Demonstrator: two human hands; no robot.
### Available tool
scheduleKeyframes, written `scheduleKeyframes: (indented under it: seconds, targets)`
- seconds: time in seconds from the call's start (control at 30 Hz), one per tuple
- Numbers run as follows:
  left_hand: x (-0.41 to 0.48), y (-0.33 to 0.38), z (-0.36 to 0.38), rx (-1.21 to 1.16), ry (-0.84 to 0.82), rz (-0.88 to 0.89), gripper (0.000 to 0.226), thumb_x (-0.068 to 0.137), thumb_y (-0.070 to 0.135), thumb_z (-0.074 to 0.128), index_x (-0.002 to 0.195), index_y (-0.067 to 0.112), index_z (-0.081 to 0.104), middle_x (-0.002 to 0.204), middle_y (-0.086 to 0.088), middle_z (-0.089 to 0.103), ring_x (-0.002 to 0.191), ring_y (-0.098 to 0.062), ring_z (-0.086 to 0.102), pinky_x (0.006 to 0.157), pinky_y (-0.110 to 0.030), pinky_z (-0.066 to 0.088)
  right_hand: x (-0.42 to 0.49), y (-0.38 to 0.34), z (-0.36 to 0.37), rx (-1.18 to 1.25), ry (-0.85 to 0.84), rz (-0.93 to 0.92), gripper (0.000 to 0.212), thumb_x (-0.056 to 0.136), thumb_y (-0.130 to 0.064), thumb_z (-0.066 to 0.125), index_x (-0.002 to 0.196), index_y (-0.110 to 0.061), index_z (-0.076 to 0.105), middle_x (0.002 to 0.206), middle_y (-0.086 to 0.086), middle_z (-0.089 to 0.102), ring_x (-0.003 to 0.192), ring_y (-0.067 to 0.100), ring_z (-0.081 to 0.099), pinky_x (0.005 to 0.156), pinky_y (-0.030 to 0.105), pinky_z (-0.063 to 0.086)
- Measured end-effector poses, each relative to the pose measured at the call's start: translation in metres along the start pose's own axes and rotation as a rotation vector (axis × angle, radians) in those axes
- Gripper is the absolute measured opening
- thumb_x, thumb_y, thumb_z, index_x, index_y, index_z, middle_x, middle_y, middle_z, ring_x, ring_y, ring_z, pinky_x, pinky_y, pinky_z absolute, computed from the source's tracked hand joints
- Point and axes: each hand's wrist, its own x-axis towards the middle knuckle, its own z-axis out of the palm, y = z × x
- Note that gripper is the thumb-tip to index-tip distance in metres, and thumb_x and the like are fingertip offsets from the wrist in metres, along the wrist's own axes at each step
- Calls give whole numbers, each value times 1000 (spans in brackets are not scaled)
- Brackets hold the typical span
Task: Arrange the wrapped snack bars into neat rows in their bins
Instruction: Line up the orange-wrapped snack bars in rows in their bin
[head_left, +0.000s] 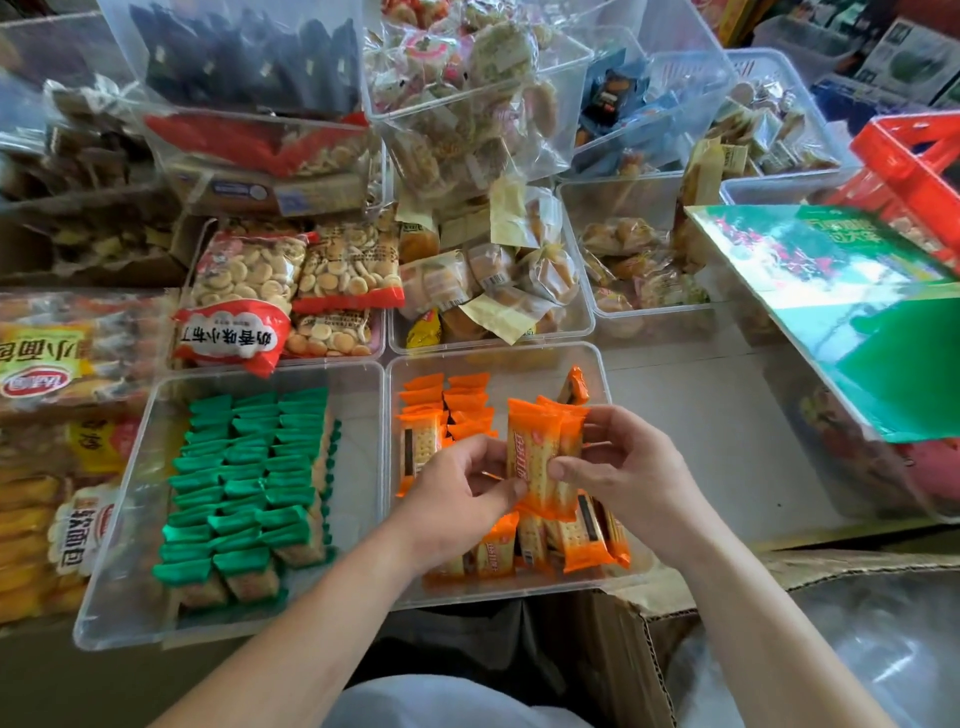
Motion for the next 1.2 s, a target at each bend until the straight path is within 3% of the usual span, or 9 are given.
scheduleKeyframes:
  seconds: [0.1,0.27,0.43,0.63,0.7,0.8,0.87,1.07,1.2]
  targets:
    - [4,2,-1,66,-49,5,18,96,20,75,110,28,69,103,9,75,94,-8,73,88,-30,61,2,-3,0,-16,-40,-10,57,65,-35,95,116,-31,70,105,-8,78,99,12,74,88,41,63]
    - [14,3,7,115,-44,11,17,94,24,78,107,31,71,99,14,75,92,-3,72,85,-26,61,12,-1,-4,11,15,31,46,72,-21,94,113,-26,73,100,-5,80,95,16,76,86,40,63]
    - [34,-8,-6,166,75,-1,13,94,24,78,104,31,73,96,14,75,89,3,68,80,-15,56,40,-4,-11,-86,61,66,30,79,-17,86,103,-27,72,89,-7,77,78,5,72,60,13,53]
    - [51,-19,-23,184,201,-41,18,95,18,74,103,33,72,99,15,74,89,6,66,78,-6,49,108,2,14,-276,-16,-82,44,81,-16,84,116,-22,59,102,-13,65,90,3,63,70,9,46]
    - [50,-23,-27,173,213,-53,18,95,17,74,104,32,73,100,16,74,91,6,66,81,-9,51,123,17,27,-379,-62,-141,51,81,-18,85,123,-23,56,110,-12,61,100,7,60,80,12,45]
    - [49,-29,-34,165,216,-88,19,95,20,73,108,33,73,102,16,73,95,5,66,84,-11,53,137,44,39,-524,-100,-209,65,82,-27,85,138,-21,52,130,3,53,123,22,51,104,37,46]
    - [50,-32,-37,159,212,-109,19,95,22,73,109,35,72,103,16,72,97,3,66,85,-12,54,144,55,43,-518,-105,-177,69,83,-26,85,142,-21,50,135,6,48,128,25,48,110,42,44]
    - [54,-31,-37,188,187,-126,16,96,24,71,109,34,72,103,15,72,94,4,64,85,-14,55,160,73,54,-474,-49,-53,71,85,-19,83,145,-34,50,143,3,47,130,21,46,114,39,40]
    - [57,-26,-37,237,217,-144,14,98,27,69,110,34,71,103,17,70,91,6,62,83,-13,55,158,77,58,-235,120,128,76,77,-18,88,140,-31,47,128,-4,61,113,15,63,97,36,54]
